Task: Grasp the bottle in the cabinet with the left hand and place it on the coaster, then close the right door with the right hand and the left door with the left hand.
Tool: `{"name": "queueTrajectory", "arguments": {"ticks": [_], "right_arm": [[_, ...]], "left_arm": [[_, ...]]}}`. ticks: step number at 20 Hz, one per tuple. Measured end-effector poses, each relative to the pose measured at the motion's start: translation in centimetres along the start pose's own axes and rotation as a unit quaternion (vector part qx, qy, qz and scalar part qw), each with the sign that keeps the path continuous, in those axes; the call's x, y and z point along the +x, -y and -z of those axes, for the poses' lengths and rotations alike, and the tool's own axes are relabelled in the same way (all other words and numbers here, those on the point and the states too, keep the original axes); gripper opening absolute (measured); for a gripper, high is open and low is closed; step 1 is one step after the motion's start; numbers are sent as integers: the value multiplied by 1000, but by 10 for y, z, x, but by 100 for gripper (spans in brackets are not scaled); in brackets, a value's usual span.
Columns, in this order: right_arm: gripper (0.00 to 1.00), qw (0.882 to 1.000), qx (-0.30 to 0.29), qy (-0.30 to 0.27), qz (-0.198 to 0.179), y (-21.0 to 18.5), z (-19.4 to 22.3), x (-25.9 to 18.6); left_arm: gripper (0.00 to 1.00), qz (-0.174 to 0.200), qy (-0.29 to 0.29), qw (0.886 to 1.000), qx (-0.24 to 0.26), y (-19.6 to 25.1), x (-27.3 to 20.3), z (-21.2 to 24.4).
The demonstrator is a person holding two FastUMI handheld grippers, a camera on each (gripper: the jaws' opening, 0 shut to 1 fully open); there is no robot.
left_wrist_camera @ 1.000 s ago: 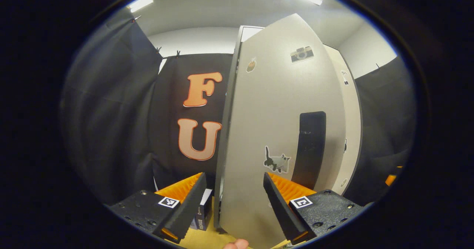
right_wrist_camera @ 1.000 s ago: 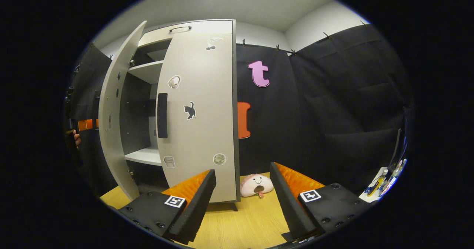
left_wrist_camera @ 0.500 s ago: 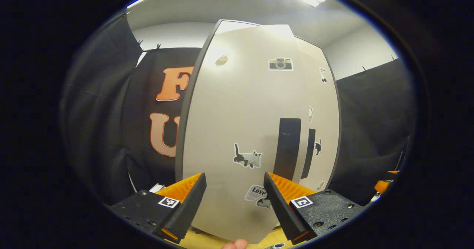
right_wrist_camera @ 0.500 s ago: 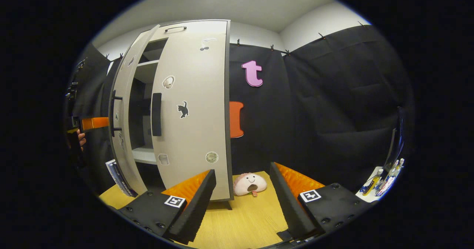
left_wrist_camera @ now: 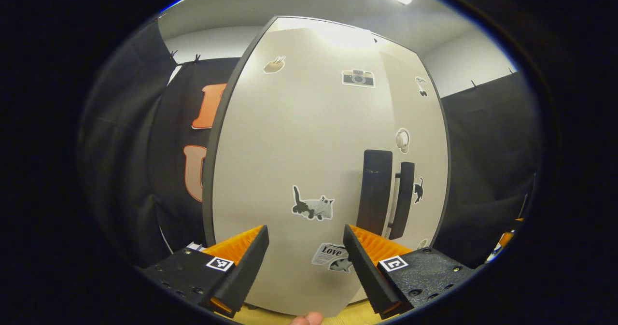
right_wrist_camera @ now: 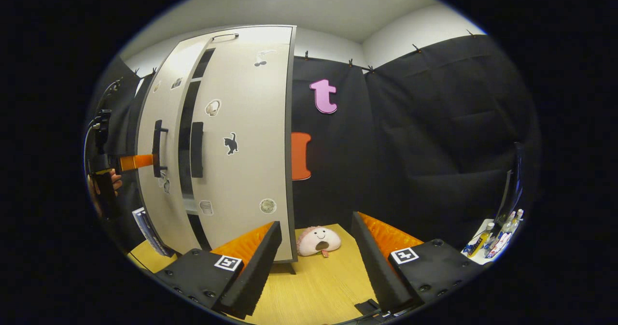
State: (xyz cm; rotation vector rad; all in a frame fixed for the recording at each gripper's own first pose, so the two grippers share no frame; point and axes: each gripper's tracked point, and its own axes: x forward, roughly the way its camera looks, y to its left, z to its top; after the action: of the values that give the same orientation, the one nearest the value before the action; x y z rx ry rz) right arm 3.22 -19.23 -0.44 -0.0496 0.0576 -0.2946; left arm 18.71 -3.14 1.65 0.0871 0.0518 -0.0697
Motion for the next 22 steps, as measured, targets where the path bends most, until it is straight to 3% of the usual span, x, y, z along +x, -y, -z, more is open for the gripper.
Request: {"name": "queueTrajectory", "arguments": {"ticks": [3,4,6,13,14,15,22], "right_arm": [[97,1000,2,-1,5,2,2,2],[97,1000,3,-1,4,0,2,3],[97,1000,3,-3,4,-2,4,4],[97,1000,8,-1,0,-7,2,-1],[97,1000,9,0,-1,-8,2,-3],[97,1000,9,1,-2,-9,1,-4],[97,1000,14,2,-12,-17,-1,-13]], "left_arm": [[98,2,2,1000,11,5,14,1],[91,2,2,1000,15,4,17,2],[94,0,2,1000,18,5,23,2],[94,-7,-10,1000,10,2,32,13],[91,-4,-13,1000,4,0,32,17],[94,-1,-18,1000,-4,0,29,22],[94,-14,-5,1000,3,-22,-14,12]]}}
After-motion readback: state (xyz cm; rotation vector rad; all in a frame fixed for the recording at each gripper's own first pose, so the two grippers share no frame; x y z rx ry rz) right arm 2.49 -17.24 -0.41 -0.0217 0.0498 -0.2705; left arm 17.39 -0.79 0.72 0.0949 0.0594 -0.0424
